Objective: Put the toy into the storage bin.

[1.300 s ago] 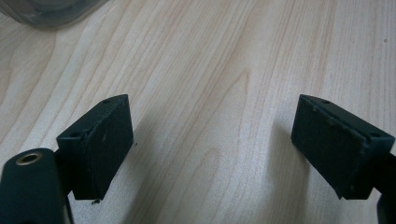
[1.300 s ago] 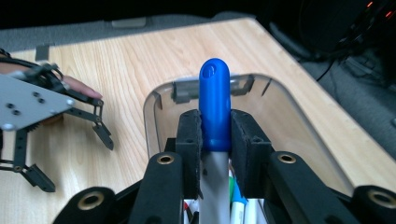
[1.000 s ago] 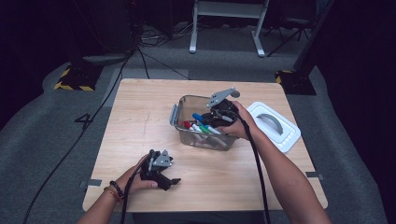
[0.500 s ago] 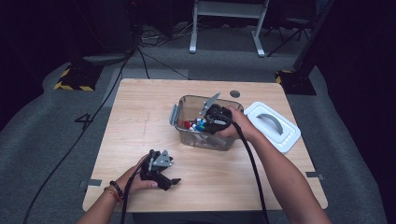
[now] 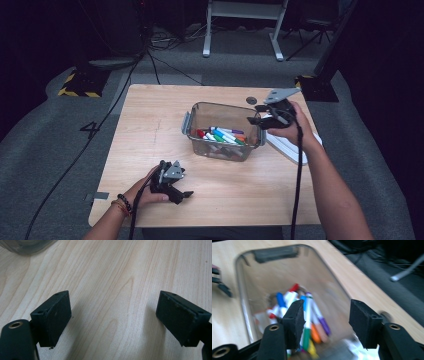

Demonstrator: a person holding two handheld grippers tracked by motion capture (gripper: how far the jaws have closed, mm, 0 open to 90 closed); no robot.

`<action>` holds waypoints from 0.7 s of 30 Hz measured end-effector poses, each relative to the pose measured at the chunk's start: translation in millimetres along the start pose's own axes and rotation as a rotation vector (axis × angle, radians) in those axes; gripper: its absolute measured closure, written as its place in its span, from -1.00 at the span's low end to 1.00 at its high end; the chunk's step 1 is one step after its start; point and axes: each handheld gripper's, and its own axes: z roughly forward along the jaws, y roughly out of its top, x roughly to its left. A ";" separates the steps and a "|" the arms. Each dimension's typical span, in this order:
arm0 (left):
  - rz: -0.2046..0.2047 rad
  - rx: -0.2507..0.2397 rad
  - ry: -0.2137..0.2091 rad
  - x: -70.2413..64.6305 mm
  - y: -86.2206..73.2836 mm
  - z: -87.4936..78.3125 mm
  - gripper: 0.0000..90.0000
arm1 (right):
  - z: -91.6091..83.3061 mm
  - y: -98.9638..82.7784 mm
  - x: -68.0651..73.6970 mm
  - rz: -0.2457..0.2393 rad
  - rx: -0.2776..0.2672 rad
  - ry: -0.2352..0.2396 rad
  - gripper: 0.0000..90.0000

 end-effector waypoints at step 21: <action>0.000 0.000 0.000 0.0 0.0 0.0 -0.70 | 20.3 -165.9 -102.5 0.360 0.190 -0.274 -0.05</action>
